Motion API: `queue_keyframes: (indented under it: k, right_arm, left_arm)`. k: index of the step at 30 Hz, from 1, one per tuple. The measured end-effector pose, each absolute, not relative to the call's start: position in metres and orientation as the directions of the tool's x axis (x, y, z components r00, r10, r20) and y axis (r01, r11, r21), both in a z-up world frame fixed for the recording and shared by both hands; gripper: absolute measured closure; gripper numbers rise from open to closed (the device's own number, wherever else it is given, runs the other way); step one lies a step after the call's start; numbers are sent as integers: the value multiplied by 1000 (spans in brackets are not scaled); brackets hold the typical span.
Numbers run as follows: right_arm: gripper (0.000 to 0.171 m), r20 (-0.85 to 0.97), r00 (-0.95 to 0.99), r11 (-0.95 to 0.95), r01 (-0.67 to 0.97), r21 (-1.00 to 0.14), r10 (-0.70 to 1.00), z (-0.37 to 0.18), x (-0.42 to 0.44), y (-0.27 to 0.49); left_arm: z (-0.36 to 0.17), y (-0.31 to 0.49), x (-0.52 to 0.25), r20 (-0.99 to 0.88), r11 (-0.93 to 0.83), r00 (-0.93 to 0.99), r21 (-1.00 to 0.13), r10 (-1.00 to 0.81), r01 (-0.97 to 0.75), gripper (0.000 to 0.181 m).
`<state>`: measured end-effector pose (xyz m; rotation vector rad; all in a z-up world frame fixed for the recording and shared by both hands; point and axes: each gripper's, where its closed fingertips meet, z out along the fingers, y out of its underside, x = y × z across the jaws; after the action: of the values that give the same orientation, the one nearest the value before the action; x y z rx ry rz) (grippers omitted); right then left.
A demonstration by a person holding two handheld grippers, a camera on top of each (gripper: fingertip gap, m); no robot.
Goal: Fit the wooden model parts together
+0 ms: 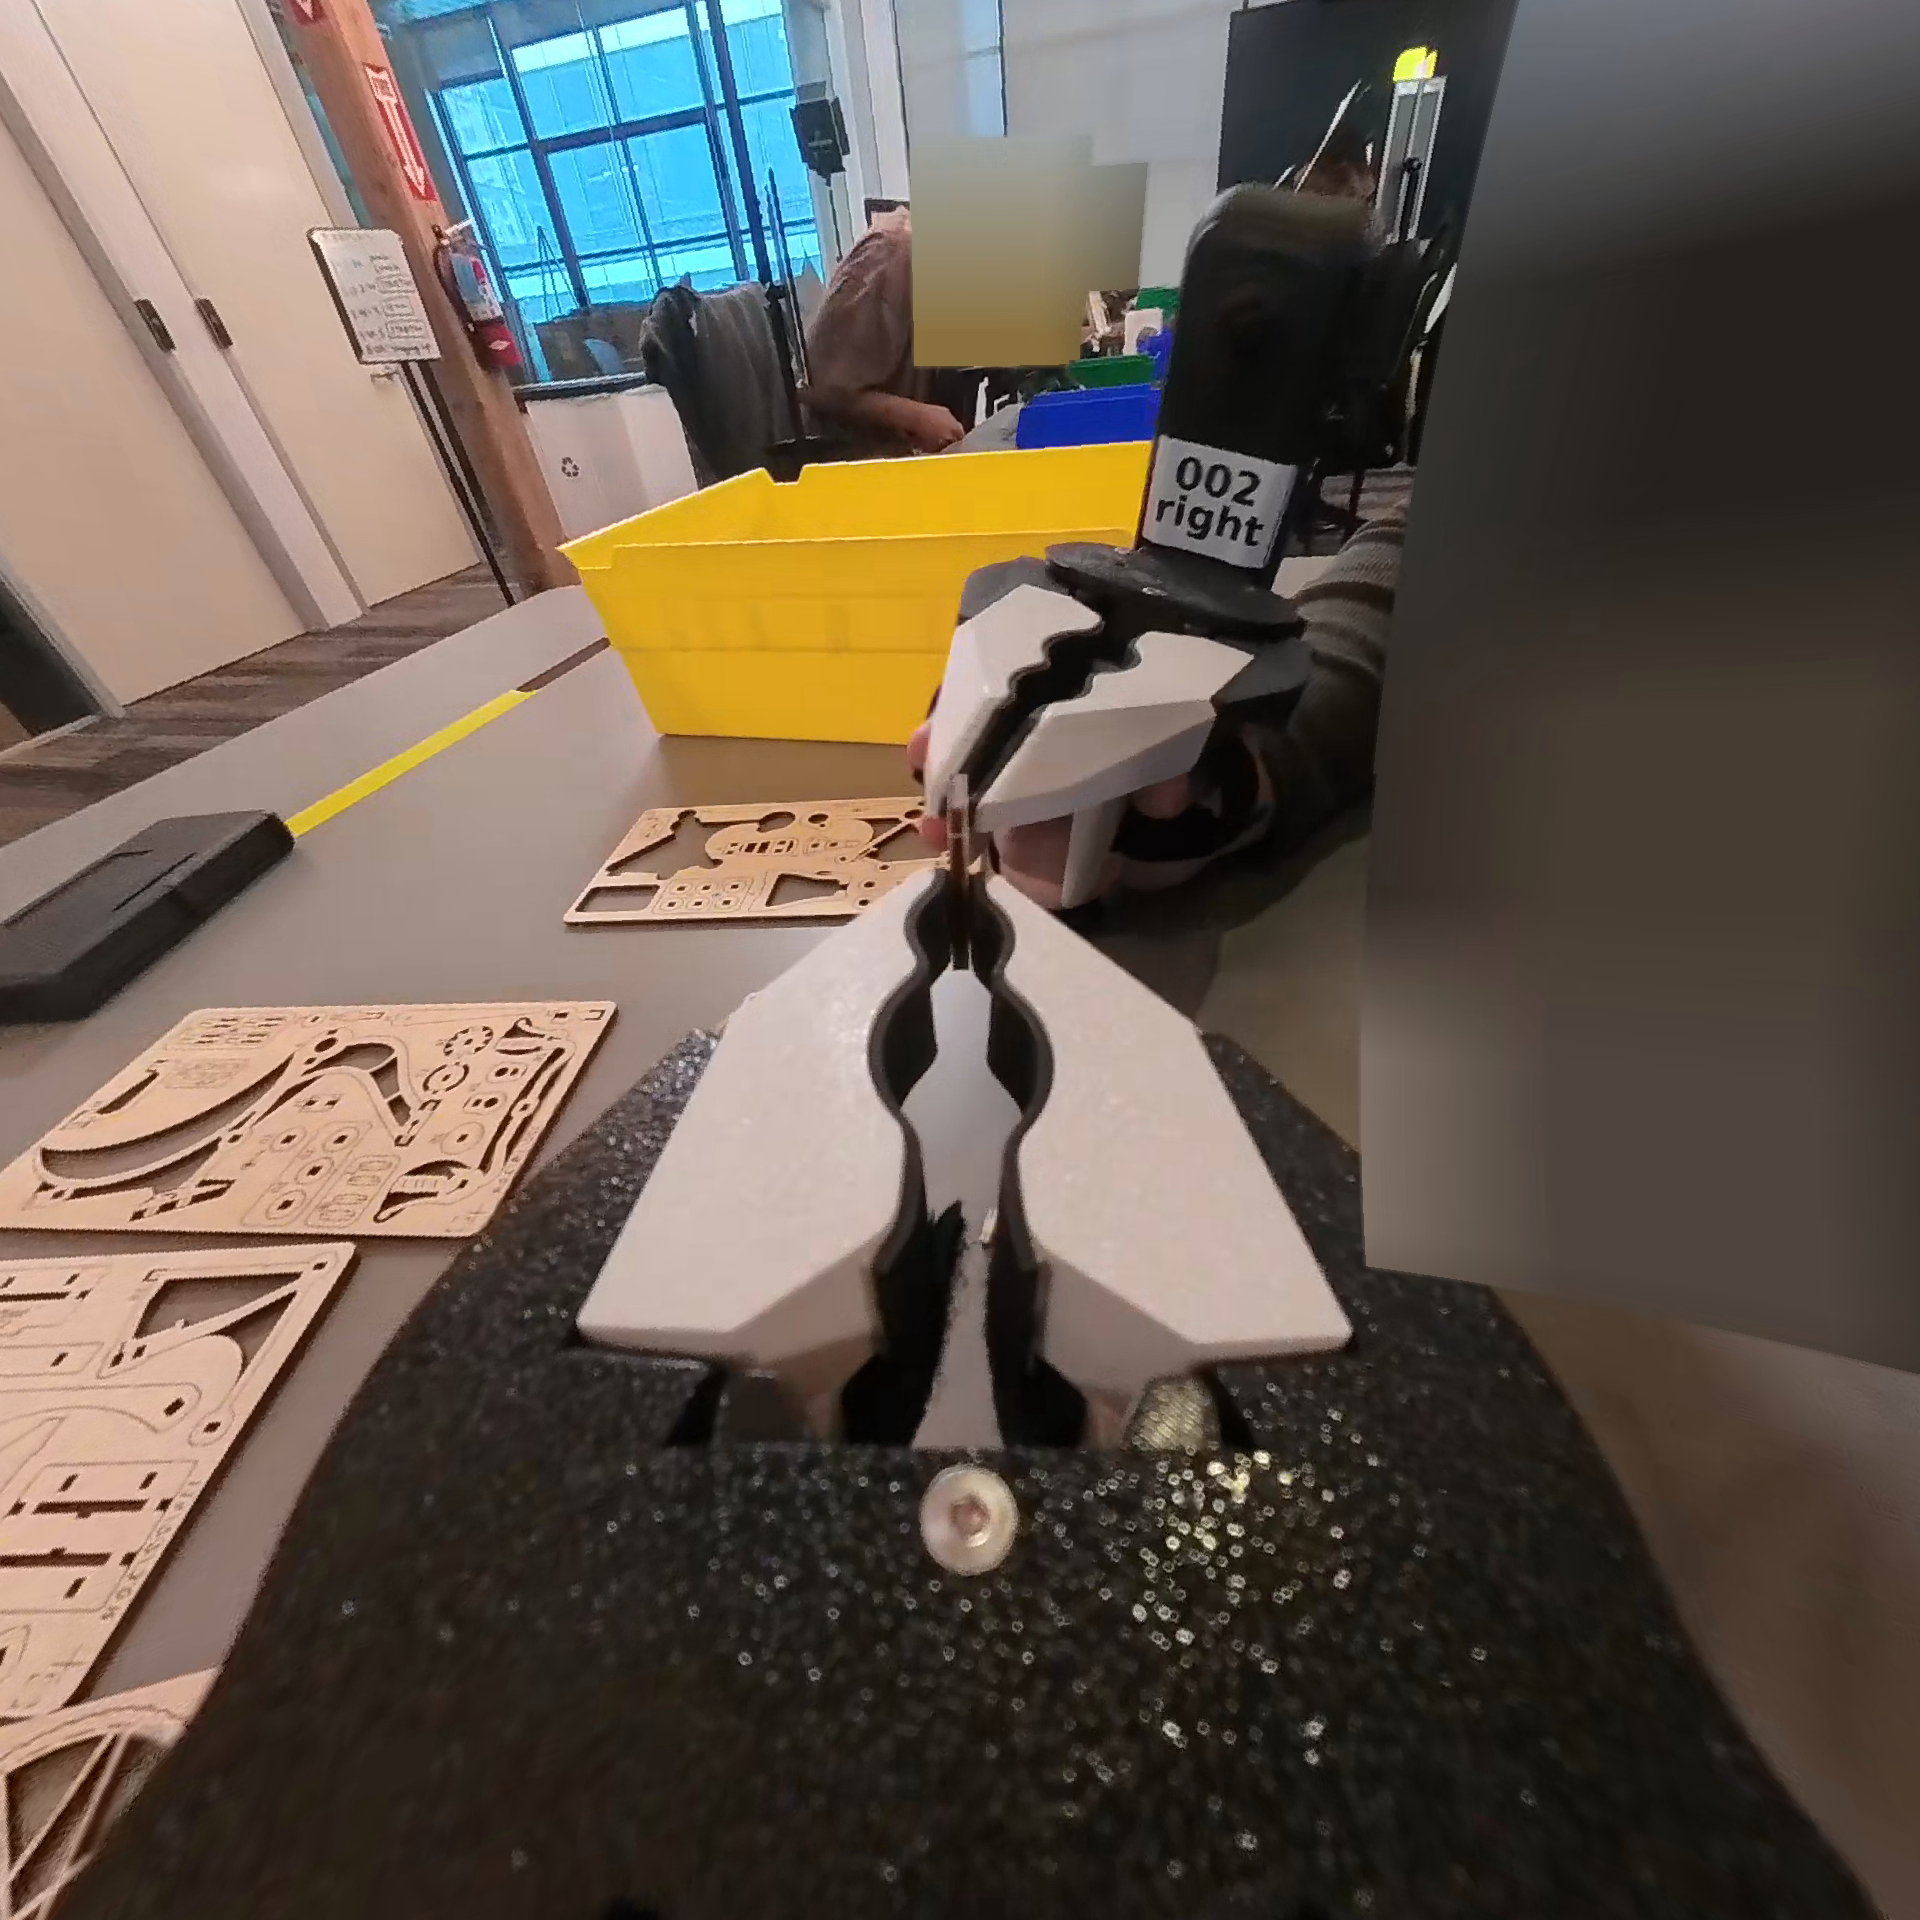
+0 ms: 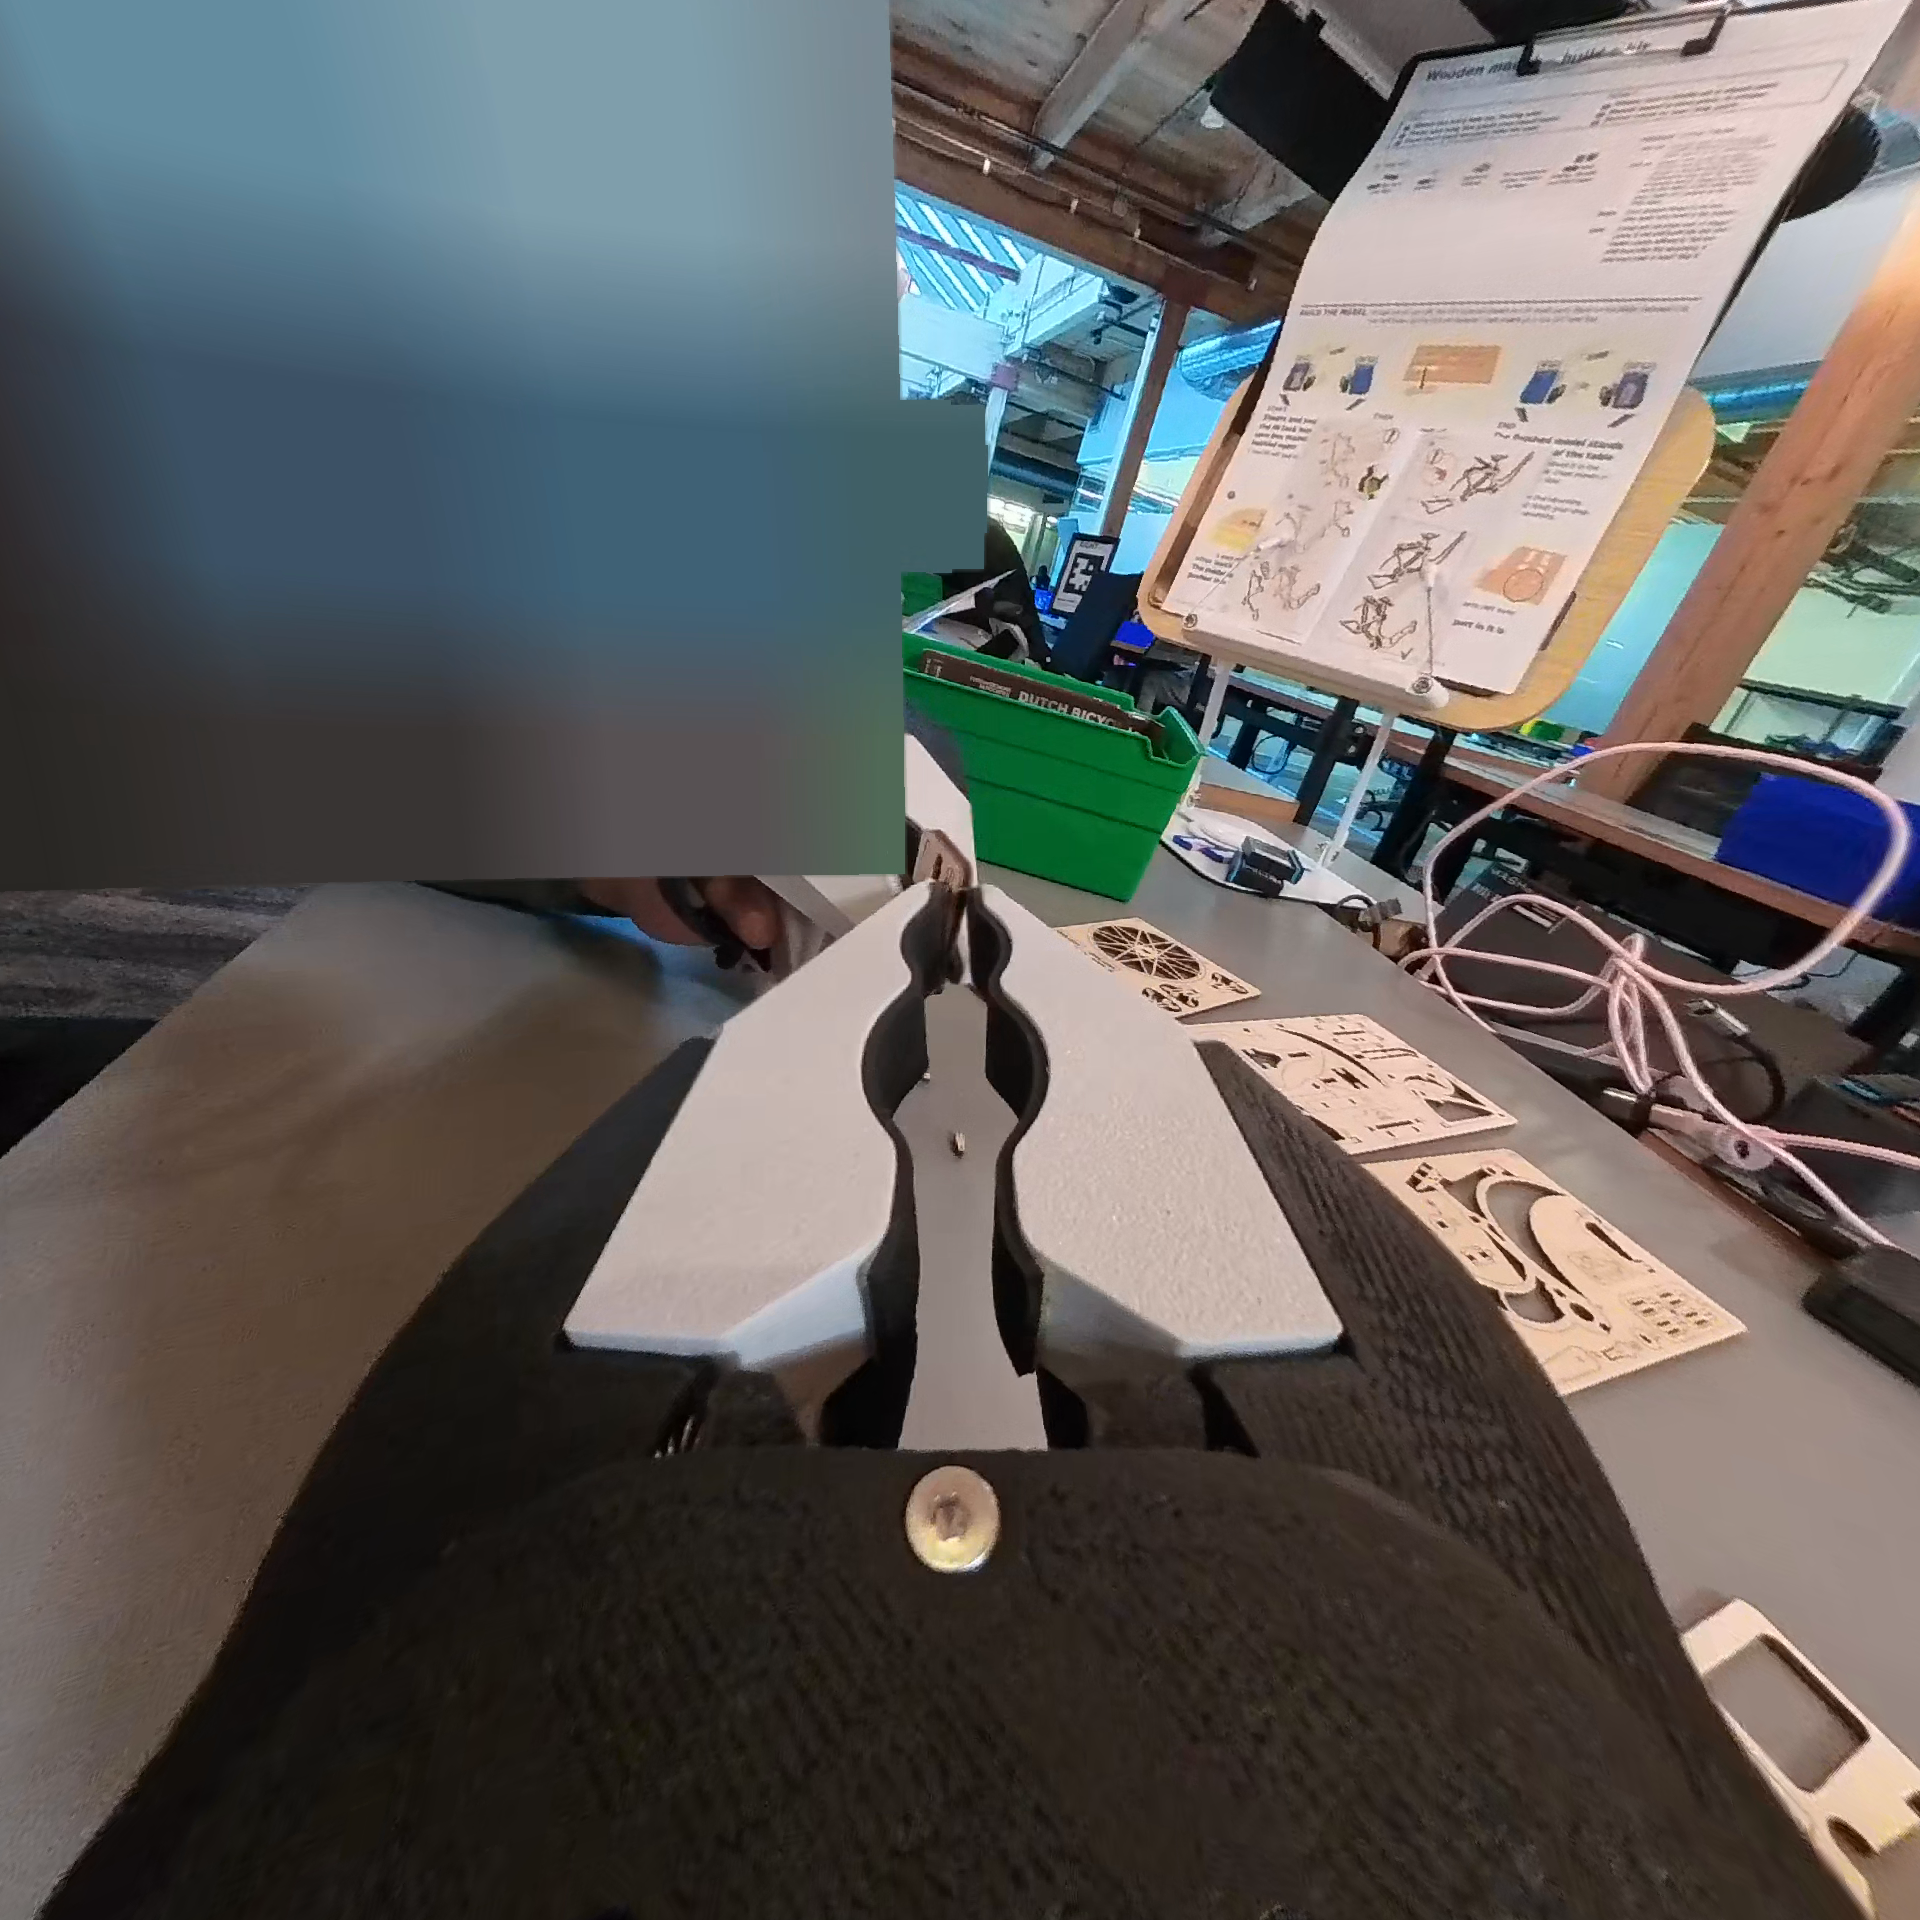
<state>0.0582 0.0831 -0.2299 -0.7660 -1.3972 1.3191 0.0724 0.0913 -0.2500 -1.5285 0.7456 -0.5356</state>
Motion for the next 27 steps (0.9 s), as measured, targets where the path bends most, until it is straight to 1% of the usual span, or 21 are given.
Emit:
queue_keyframes:
  k: [4, 7, 12, 17, 20, 23, 24, 26, 27]
  right_arm:
    - [171, 236, -278, 189, -185, -964, 931, -230, 58, 82]
    - [171, 233, -282, 190, -173, -967, 931, -230, 58, 81]
    - [171, 173, -274, 140, -136, -981, 946, -233, 56, 86]
    - [171, 154, -203, 135, -107, -985, 967, -234, 53, 94]
    - [171, 85, -201, 72, -73, -995, 976, -236, 51, 96]
    - [171, 37, -203, 28, -52, -998, 978, -237, 49, 98]
    - [171, 30, -202, 21, -46, -999, 979, -238, 49, 98]
    - [171, 22, -213, 11, -52, -999, 977, -237, 50, 97]
    - [171, 13, -230, 0, -58, -998, 973, -236, 50, 96]
  left_arm:
    - [-250, 89, 73, -120, 23, 676, -988, -727, -150, 180]
    - [-250, 90, 72, -242, 89, 701, -965, -671, -248, 180]
    - [-251, 95, 69, -457, 159, 715, -881, -529, -446, 178]
    - [-253, 102, 65, -574, 153, 709, -809, -408, -567, 176]
    - [-254, 105, 60, -694, 158, 647, -711, -316, -685, 175]
    - [-254, 107, 57, -732, 153, 621, -673, -280, -724, 176]
    - [-255, 108, 56, -750, 156, 606, -653, -266, -741, 170]
    - [-254, 108, 56, -765, 159, 592, -637, -254, -754, 170]
    - [-253, 107, 56, -749, 165, 607, -656, -265, -737, 175]
